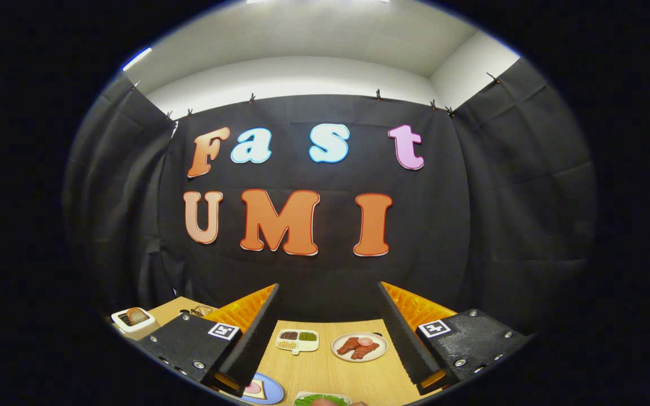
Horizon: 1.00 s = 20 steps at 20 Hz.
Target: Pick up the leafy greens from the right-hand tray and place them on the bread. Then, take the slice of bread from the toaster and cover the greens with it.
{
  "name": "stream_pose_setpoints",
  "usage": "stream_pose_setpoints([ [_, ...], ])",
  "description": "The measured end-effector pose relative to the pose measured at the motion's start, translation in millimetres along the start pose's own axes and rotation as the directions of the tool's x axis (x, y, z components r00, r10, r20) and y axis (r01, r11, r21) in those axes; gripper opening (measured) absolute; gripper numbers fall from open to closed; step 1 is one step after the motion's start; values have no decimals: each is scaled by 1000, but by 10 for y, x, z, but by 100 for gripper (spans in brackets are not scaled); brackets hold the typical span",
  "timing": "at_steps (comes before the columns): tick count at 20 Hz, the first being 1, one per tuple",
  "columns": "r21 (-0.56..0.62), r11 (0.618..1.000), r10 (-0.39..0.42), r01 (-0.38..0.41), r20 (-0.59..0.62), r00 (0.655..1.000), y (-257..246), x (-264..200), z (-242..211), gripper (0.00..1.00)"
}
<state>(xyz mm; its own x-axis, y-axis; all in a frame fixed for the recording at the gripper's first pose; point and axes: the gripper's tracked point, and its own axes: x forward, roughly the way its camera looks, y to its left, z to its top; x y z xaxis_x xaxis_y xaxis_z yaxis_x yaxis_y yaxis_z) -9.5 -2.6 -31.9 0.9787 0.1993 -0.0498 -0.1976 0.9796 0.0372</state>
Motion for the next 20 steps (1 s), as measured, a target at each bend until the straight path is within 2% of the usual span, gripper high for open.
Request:
stream_pose_setpoints([
  [5,-7,1000,-28,27,-141,990,-155,48,-467,100],
  [8,-7,1000,-6,5,-270,963,-122,95,-894,100],
  [12,-15,1000,-19,13,-481,876,-132,63,-1582,100],
  [17,-21,997,38,-68,-651,758,66,14,-2218,99],
  [20,-33,995,43,-97,-732,680,110,-80,-2526,98],
])
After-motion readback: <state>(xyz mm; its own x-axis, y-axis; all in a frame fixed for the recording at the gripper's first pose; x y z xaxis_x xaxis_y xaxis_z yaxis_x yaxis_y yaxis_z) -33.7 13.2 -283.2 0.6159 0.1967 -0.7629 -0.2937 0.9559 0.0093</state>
